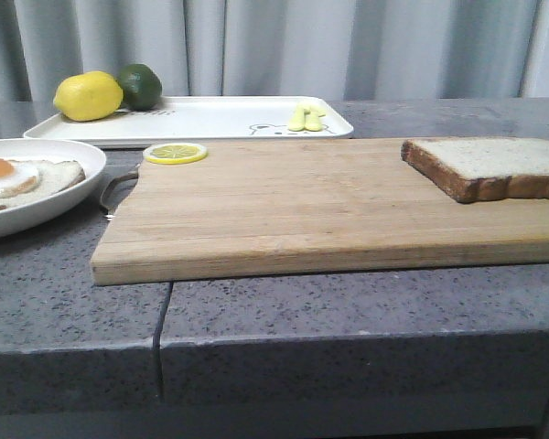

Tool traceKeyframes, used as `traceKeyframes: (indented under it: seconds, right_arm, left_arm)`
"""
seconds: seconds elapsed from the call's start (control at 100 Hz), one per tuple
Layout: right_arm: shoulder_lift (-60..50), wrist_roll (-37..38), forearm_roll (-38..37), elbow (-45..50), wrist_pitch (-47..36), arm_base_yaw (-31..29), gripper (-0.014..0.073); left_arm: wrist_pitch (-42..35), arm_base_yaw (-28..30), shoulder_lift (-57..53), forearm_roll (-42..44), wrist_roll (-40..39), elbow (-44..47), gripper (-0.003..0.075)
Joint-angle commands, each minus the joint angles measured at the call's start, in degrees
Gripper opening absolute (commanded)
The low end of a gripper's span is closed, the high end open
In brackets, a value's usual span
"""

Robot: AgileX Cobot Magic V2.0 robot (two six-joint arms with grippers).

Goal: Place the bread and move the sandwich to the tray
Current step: 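Move the right gripper down toward the bread slice on the cutting board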

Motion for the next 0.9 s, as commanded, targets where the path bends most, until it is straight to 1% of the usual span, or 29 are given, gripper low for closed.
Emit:
traceKeyframes:
  seconds: [0.0, 0.06, 0.23, 0.42, 0.49, 0.61, 0.89]
  right_arm:
    - [2.3, 0.1, 0.4, -7.0, 1.4, 0.3, -0.0070]
    - [5.3, 0.1, 0.4, -10.5, 5.2, 0.3, -0.0070]
    - [15.3, 0.1, 0.4, -21.3, 14.7, 0.3, -0.0070]
    - [25.5, 0.0, 0.4, -31.8, 21.9, 0.3, -0.0070]
    - [28.7, 0.0, 0.4, -34.3, 22.6, 0.3, -0.0070]
    - [33.0, 0.0, 0.4, -36.4, 22.4, 0.3, -0.0070]
    - [37.5, 0.0, 1.3, -36.8, 22.3, 0.3, -0.0069]
  left_arm:
    - [-0.9, 0.1, 4.3, -0.9, -0.6, -6.9, -0.0020]
    - [2.1, 0.1, 7.8, -1.2, -0.6, -10.7, -0.0020]
    - [12.1, 0.1, 17.7, -5.3, -0.6, -22.8, -0.0020]
    - [22.7, 0.1, 27.6, -8.6, -0.6, -35.2, -0.0020]
    - [23.9, 0.1, 30.2, -8.8, -0.2, -37.8, -0.0020]
    - [24.1, 0.1, 33.0, -8.8, -0.2, -39.5, -0.0020]
    - [25.4, 0.1, 35.8, -8.9, -0.2, -39.6, -0.0019]
